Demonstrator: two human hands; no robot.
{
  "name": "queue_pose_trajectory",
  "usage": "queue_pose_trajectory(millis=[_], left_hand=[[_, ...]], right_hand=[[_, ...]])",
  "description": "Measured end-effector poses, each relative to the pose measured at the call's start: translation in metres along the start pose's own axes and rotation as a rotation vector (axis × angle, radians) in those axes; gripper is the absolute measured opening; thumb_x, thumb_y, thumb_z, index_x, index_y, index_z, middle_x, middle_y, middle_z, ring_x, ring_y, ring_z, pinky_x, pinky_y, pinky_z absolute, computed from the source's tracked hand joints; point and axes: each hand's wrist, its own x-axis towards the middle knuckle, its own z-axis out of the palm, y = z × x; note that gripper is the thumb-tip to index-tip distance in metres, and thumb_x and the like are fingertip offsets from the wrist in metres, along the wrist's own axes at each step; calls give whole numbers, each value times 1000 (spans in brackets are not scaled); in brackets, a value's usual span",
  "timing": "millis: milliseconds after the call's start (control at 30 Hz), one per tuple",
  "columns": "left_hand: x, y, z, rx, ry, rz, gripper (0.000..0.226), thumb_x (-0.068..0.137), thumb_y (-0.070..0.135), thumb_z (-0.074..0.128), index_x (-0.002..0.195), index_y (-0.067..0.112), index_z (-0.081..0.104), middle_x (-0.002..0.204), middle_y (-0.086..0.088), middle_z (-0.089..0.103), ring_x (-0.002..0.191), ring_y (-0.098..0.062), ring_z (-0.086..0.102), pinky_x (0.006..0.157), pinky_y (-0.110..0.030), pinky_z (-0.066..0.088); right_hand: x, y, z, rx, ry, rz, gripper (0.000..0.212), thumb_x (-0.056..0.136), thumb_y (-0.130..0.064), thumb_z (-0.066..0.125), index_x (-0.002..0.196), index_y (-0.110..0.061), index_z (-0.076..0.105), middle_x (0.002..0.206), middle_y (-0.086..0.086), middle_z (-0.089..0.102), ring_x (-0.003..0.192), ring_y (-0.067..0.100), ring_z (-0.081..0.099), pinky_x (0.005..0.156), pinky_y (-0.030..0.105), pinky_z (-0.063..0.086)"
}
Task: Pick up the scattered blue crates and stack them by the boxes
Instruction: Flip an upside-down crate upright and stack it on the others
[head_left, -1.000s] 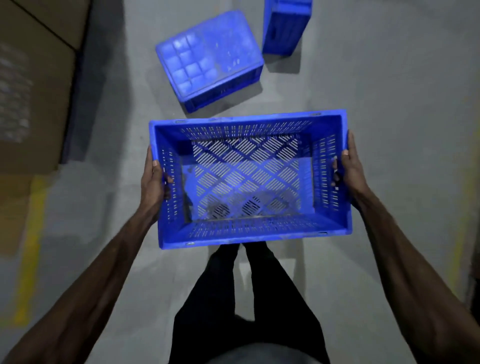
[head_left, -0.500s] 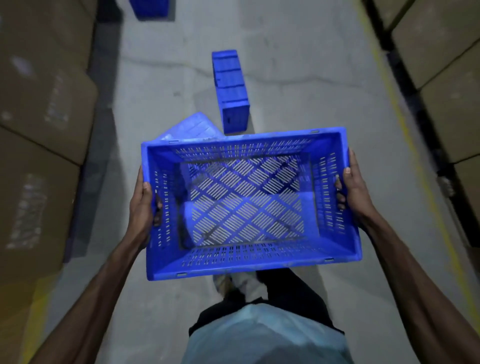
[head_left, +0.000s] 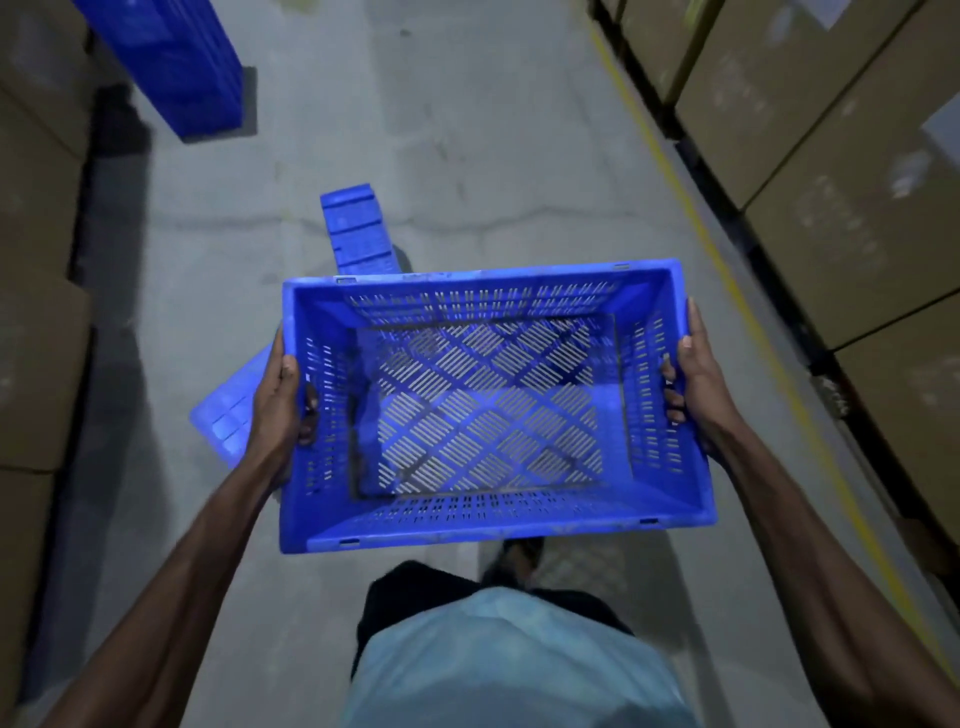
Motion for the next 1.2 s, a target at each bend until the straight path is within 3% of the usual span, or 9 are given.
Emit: queue_pose_trajectory(millis=[233,433,733,933,1200], left_hand=[[100,48,97,-75,-22,-1,42,109,46,37,151,55,35,67,-3,39,39,-8,24,43,-15,23],[228,81,166,-122,2,-25,39,111,43,35,146,58,40,66,-2,40,38,-7,23,41,-12,24],[470,150,238,-170,37,-57,43,110,43,38,152,53,36,65,1,41,38,-7,25,40,-15,22],[610,219,268,-169,54,-28,41,109,46,37,149,58,36,67,-4,39,42,-8,22,42,-15,22],[800,267,299,-156,138,-14,40,110,45,38,148,56,39,67,-5,38,43,-7,22,42,-16,22]], right_hand=[[130,-64,-53,3,5,-43,48,108,-45,37,151,-61,22,72,-7,41,44,5,23,38,14,25],[278,-112,-56,-24,-3,-50,46,108,-45,36,150,-62,23,70,-8,41,44,4,23,38,14,24],[522,-227,-14,-63,-7,-85,46,107,-44,37,147,-63,24,70,-7,38,42,2,25,36,14,24],[673,-298,16,-71,-17,-84,47,108,-46,36,150,-62,23,72,-6,38,43,2,25,38,13,26],[895,-365,84,-78,-110,-123,46,109,-42,34,151,-57,24,71,-7,38,42,2,25,38,12,24]])
